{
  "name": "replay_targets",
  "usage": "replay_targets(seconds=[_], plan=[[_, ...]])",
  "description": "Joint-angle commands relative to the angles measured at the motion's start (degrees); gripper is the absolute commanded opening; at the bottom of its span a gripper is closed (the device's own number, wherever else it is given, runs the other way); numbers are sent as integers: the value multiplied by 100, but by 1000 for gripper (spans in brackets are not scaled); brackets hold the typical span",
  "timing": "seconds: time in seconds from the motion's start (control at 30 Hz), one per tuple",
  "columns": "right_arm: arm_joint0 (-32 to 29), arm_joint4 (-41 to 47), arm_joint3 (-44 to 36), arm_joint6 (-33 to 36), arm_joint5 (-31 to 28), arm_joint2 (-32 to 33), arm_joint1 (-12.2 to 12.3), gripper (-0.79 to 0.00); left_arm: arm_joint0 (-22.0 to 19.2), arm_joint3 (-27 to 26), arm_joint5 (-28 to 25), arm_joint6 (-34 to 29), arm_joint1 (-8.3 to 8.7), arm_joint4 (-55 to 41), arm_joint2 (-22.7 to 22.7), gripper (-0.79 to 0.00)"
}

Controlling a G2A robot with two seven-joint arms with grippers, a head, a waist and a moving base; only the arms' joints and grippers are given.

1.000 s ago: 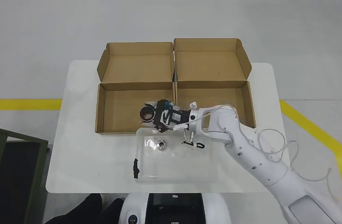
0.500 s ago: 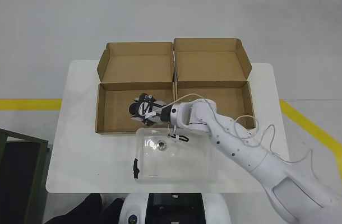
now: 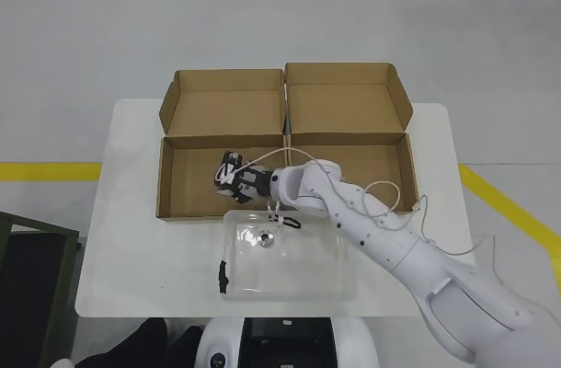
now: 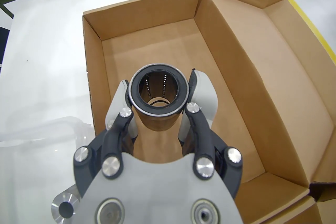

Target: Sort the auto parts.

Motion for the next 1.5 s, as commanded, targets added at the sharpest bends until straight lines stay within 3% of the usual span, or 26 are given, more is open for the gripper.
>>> replay_targets(seconds=[0.0, 0.2, 0.27, 0.4, 0.43, 0.57, 0.63, 1.0, 1.47], plan=[[17, -33, 119, 1, -12, -22, -55, -785, 0, 0, 0, 0, 0, 0, 0, 0], [30, -167, 386, 10, -4, -40, -174, -785, 0, 0, 0, 0, 0, 0, 0, 0], [30, -207, 457, 12, -13, -35, -205, -745, 0, 0, 0, 0, 0, 0, 0, 0], [30, -279, 560, 28, -71, -17, -257, -437, 0, 0, 0, 0, 0, 0, 0, 0], [25, -290, 585, 24, -85, -5, -266, -406, 0, 0, 0, 0, 0, 0, 0, 0], [0, -314, 624, -5, -138, 77, -284, -80, 0, 0, 0, 0, 0, 0, 0, 0], [-36, -231, 601, -73, -197, 169, -277, 0, 0, 0, 0, 0, 0, 0, 0, 0], [-313, -512, -499, 104, -638, 839, 28, 0, 0, 0, 0, 0, 0, 0, 0, 0], [-1685, -1052, -3019, 990, -1573, 1883, 652, 0, 0, 0, 0, 0, 0, 0, 0, 0]])
